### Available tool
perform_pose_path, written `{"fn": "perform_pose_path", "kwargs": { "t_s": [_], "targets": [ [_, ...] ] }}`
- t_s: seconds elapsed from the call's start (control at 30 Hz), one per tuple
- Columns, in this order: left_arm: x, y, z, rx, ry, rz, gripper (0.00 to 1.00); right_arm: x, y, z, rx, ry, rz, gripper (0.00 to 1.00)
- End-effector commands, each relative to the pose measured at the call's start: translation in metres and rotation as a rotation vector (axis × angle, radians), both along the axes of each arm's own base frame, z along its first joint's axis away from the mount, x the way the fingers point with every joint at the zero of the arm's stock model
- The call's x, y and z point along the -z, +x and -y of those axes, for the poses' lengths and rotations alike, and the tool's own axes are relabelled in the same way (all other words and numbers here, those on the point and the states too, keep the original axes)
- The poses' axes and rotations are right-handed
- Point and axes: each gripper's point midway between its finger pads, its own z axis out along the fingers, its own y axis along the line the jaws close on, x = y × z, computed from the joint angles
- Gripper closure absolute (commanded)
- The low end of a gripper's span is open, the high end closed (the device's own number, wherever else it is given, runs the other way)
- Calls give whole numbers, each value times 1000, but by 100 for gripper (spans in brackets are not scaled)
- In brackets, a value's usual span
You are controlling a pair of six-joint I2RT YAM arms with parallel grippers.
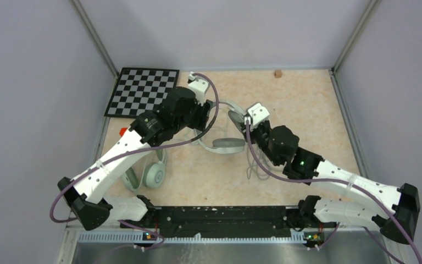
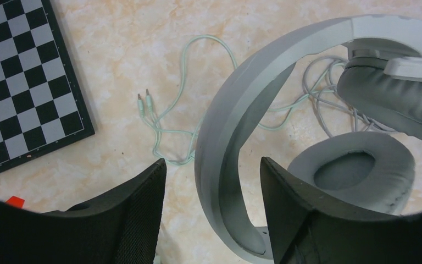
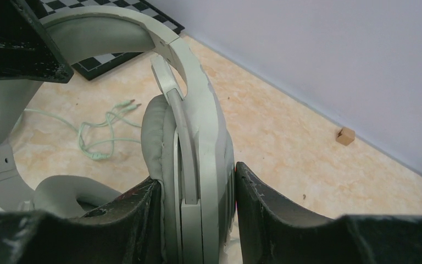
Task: Wrap the headphones
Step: Pick up the headphones from the center of the board.
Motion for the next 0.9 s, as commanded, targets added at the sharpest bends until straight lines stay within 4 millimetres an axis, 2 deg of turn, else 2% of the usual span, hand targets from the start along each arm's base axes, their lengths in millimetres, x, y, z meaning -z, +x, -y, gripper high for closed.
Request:
{"fn": "perform_pose_path", "kwargs": {
  "t_s": [0.0,0.1,0.17,0.4,0.53,0.63,0.73,0.87],
  "targets": [
    [-16,9,-1,-14,-25,78,36,-54,3,-5,30,186,42,95],
    [-9,9,-7,-46,-7,67,37,-51,5,-7,42,187,28,96],
    [-4,10,-9,-57,1,63,33,-49,5,-8,40,195,23,96],
    [-4,16,-10,-79,-28,62,31,-53,3,-9,27,227,26,98],
    [-7,18,-4,-54,-56,80,37,-53,2,-10,20,231,21,99],
    [1,18,-2,-49,-60,58,41,-55,1,-7,25,248,23,99],
    [7,17,0,-46,-58,42,47,-55,1,-6,30,254,21,100],
    [5,15,-2,-60,-70,40,56,-54,2,-4,44,259,19,99]
  ]
}}
